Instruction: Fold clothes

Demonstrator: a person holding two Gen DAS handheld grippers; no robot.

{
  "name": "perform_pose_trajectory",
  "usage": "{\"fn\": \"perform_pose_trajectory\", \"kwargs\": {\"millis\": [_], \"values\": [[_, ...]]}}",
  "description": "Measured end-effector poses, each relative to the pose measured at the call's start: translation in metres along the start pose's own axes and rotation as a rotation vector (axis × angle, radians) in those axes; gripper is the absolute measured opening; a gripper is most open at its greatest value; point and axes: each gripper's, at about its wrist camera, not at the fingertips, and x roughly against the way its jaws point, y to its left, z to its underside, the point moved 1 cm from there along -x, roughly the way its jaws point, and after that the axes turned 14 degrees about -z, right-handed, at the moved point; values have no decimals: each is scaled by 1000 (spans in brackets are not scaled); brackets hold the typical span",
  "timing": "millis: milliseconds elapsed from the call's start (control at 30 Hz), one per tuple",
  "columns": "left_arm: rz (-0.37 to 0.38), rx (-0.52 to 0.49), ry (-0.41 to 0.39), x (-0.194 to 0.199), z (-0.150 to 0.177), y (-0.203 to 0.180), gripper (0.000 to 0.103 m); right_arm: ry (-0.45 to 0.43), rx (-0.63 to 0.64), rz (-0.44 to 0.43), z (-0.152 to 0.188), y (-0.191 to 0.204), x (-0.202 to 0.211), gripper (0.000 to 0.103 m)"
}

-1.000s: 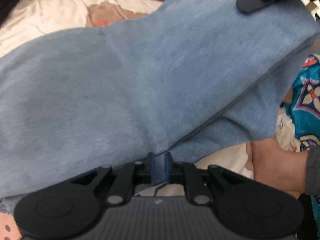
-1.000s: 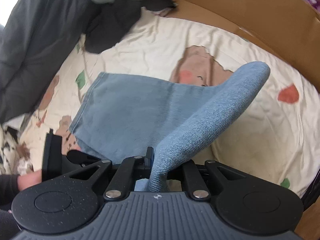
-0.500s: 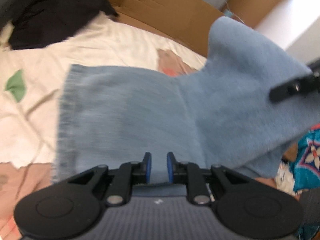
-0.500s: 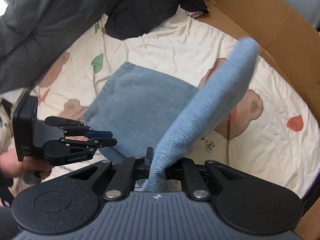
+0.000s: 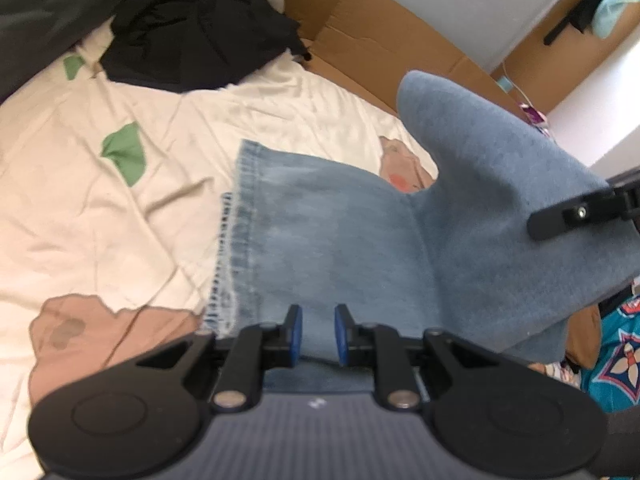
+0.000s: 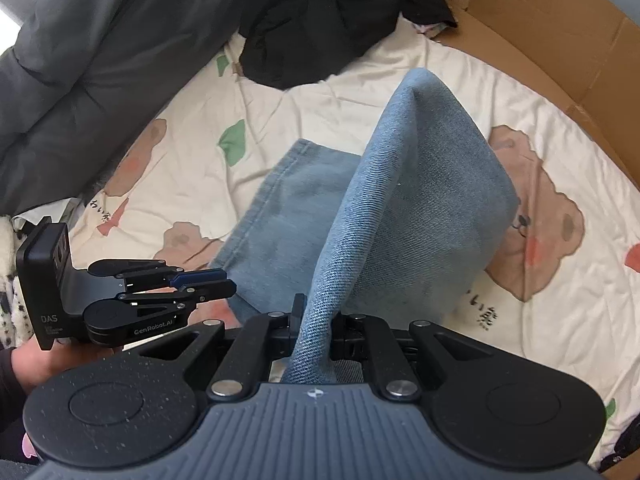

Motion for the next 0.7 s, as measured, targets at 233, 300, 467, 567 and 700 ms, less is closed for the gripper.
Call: {"fn": "perform_pose_trajectory", "kwargs": {"millis": [233,300,467,567,700], "values": [[-19,46,-22,1,-2,12,18,11,7,-49,-8,10,-25,7],[-17,55,-27,3,-3,14,18,15,6,-69,-9,13,-35,7],[-24,74,-35,8,-3,20,18,44,10,-96,-9,18,-66,7],[-39,81,-33,11,-2,27,18,51,3,-107,-9,19,-85,7],[-59,82,-35,18,-1,36,18,58,-2,-116,-8,19,-102,7]]}}
